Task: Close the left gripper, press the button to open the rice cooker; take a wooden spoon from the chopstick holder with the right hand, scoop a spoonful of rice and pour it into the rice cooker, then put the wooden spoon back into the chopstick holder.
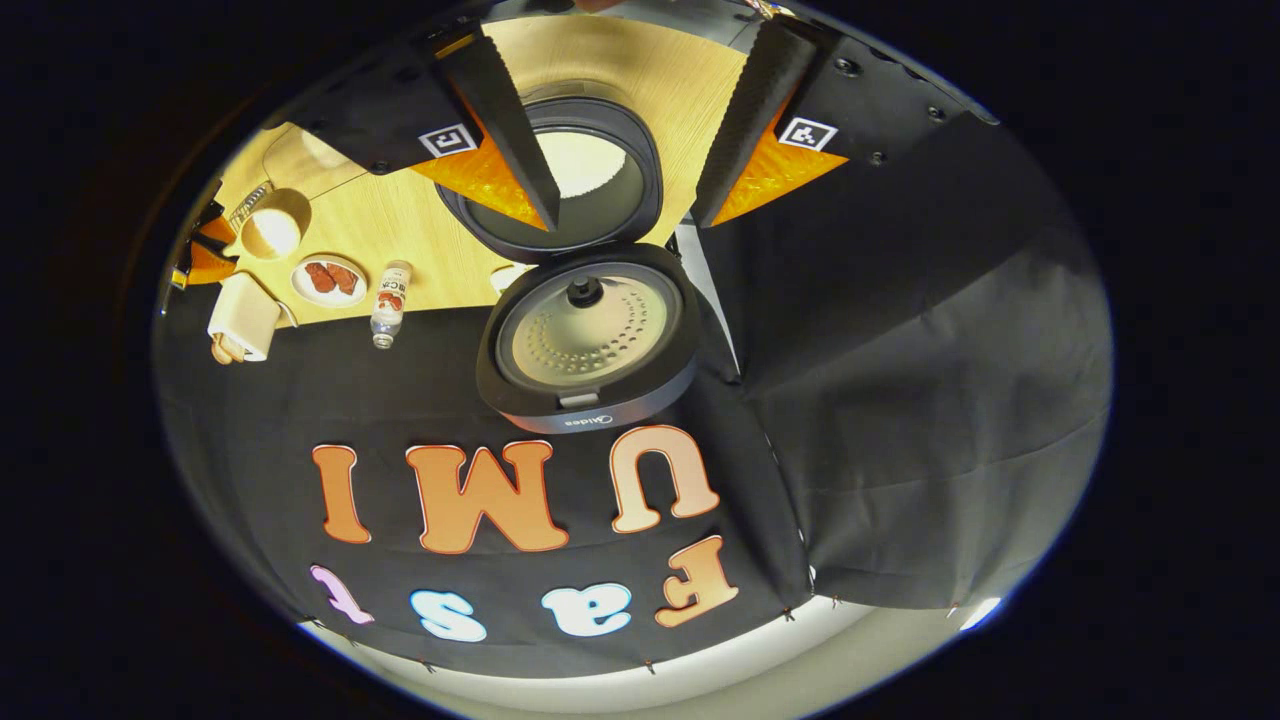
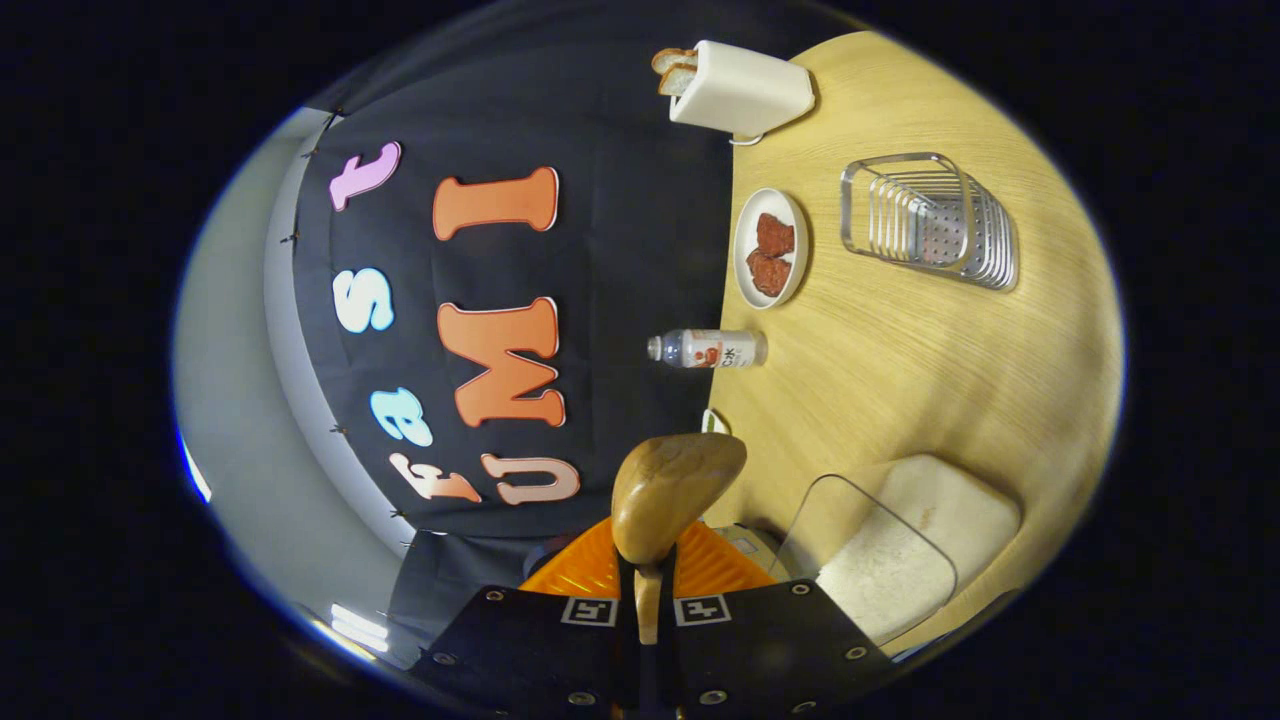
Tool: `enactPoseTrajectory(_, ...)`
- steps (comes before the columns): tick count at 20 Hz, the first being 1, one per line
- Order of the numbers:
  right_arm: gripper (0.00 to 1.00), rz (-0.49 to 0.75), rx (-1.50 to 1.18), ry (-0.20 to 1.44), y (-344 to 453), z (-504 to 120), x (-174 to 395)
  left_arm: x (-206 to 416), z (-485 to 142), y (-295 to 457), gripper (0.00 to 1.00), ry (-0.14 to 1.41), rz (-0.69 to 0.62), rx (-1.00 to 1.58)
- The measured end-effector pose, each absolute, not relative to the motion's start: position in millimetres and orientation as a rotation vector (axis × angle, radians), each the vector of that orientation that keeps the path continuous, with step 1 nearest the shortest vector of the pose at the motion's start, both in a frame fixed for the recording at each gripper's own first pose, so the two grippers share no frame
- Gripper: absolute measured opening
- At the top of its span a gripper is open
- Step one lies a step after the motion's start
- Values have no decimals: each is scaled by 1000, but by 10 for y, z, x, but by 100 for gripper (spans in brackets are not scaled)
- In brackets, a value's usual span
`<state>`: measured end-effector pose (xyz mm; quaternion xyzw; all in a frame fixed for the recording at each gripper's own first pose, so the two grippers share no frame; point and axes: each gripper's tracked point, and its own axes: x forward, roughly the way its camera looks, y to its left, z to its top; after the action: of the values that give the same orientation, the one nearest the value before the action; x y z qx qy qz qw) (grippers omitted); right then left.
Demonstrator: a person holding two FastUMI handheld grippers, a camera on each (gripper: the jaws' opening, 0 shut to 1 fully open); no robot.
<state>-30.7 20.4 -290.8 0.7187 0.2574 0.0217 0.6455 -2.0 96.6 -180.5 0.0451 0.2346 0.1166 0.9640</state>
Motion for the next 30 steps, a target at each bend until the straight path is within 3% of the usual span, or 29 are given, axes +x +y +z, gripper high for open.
enactPoseTrajectory(8, 6, 253, 1754, 587, 777, -2173, 216, -227, -1675, 1288, 94, 420, 344, 72)
enactPoseTrajectory(9, 7, 286, 1754, 590, 890, -2091, 251, -260, -1650, 1344, 90, 410, 359, 81)
enactPoseTrajectory(11, 6, 319, 1727, 609, 1085, -2007, 383, -308, -1636, 1455, 94, 400, 391, 87)
enactPoseTrajectory(19, 6, 353, 1644, 766, 1905, -2144, 679, -679, -1687, 2085, 94, 382, 558, 17)
enactPoseTrajectory(21, 6, 348, 1569, 793, 2076, -2249, 713, -763, -1624, 2224, 100, 355, 600, 28)
enactPoseTrajectory(26, 6, 351, 1299, 852, 2385, -2690, 822, -822, -1615, 2293, 96, 335, 604, 87)
enactPoseTrajectory(30, 6, 362, 1141, 818, 2508, -2743, 900, -840, -1690, 2293, 99, 354, 598, 97)
